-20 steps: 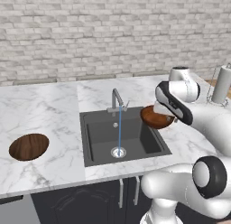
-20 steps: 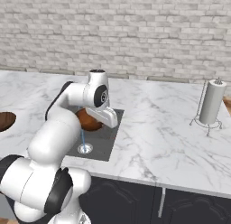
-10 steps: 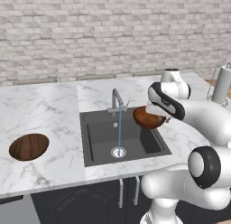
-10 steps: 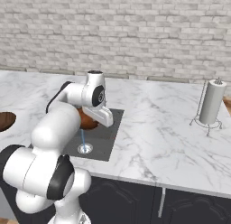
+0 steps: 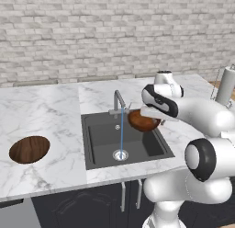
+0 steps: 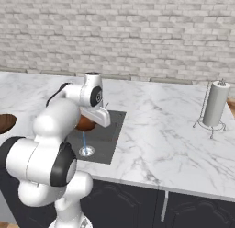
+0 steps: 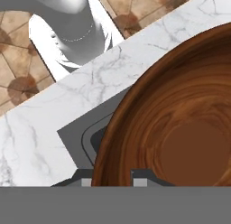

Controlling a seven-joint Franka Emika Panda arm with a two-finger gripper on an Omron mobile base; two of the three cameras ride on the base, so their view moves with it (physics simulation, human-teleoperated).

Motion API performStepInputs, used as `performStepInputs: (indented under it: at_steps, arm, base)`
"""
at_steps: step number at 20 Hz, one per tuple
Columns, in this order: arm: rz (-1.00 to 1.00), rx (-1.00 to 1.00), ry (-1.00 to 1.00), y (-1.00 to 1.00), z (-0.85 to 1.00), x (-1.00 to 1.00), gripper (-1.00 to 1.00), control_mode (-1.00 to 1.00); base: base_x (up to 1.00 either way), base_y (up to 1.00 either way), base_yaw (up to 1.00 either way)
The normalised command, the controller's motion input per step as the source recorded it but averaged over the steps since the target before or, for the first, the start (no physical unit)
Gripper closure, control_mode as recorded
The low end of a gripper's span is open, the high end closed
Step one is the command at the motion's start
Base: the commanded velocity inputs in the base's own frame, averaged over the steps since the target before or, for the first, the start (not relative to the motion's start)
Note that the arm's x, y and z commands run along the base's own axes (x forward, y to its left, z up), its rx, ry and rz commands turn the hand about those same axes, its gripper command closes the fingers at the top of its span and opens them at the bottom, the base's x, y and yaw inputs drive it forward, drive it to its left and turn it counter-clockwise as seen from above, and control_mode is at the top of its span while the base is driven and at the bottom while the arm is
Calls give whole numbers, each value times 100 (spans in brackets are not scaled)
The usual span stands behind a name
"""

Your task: Rinse each bowl for a few seconds and place them down in the sink or on the counter.

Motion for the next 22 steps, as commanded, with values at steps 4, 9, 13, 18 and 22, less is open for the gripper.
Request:
performStepInputs:
  at_steps: [4,9,13,18,22]
  arm:
    - [3,0,1,17,-10,17,100,-100]
    - [5,1,0,11,-13,23,100,-100]
    - [6,1,0,4,-19,33,100,-100]
    - [7,1,0,0,-19,32,100,-100]
    - [7,0,0,2,-16,28,100,-100]
  base:
    - [0,0,0]
    - [0,0,0]
    - [0,0,0]
    - [0,0,0]
    - [0,0,0]
